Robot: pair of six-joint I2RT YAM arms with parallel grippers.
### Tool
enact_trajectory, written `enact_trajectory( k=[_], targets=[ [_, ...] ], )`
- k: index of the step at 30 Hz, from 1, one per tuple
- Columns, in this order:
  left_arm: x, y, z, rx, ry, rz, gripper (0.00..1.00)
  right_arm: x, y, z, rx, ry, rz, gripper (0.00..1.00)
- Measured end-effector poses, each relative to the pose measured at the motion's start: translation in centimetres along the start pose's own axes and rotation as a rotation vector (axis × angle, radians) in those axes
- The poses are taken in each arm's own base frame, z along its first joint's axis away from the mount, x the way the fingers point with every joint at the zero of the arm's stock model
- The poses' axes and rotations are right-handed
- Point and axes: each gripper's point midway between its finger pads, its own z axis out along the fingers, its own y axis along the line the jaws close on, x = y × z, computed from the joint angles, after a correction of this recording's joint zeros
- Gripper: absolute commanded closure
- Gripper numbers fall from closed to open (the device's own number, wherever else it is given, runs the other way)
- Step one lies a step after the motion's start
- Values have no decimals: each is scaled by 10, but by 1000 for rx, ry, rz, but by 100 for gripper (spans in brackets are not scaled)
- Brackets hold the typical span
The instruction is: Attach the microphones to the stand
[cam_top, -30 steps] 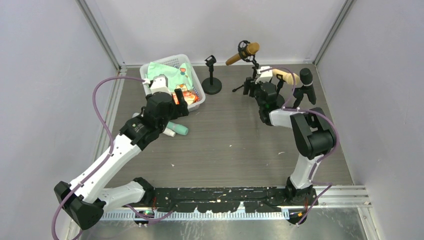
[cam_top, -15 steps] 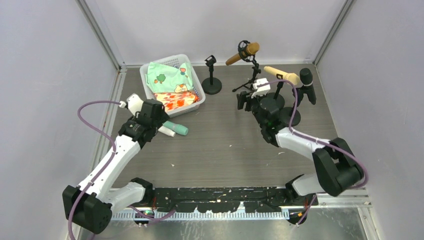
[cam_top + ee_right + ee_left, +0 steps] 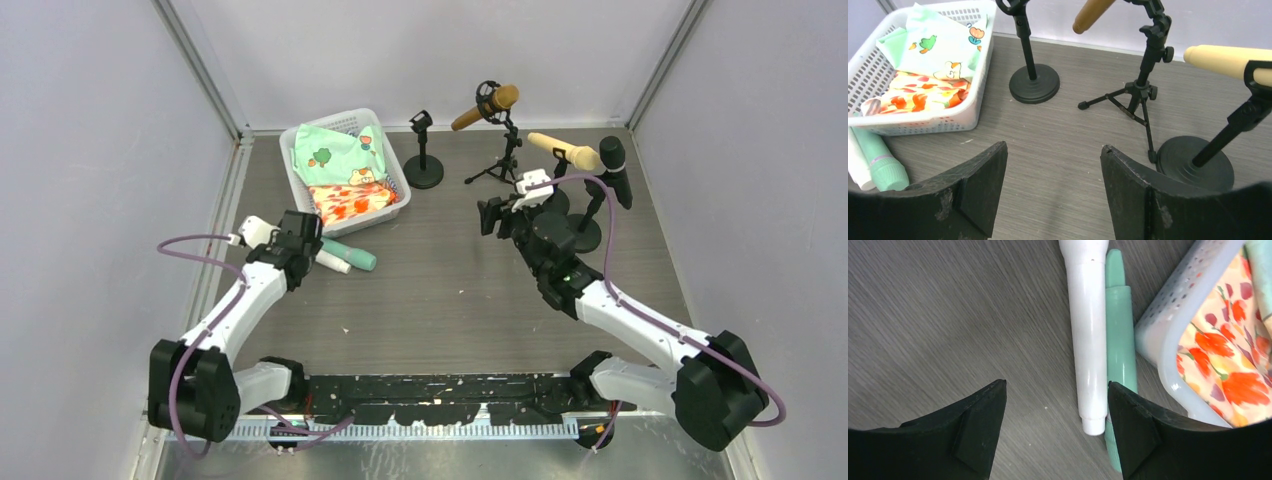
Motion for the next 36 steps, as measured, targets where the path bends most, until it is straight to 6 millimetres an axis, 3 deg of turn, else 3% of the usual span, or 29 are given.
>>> enact_trajectory(
  k=[9, 18, 25, 30, 36],
  targets=[
    [9, -5, 42, -43, 21, -67, 27, 21, -6, -12, 18, 69, 2, 27],
    [26, -9, 72, -70, 74, -68, 28, 33, -12, -16, 39, 95, -6, 27],
    [25, -13, 81, -138, 103, -70, 47, 33, -16, -17, 59, 97, -9, 27],
    [27, -4, 92, -225, 124, -82, 54, 32, -19, -21, 74, 93, -10, 27],
    [27, 5, 88, -237, 125, -101, 67, 33, -23, -24, 91, 94, -12, 27]
  ],
)
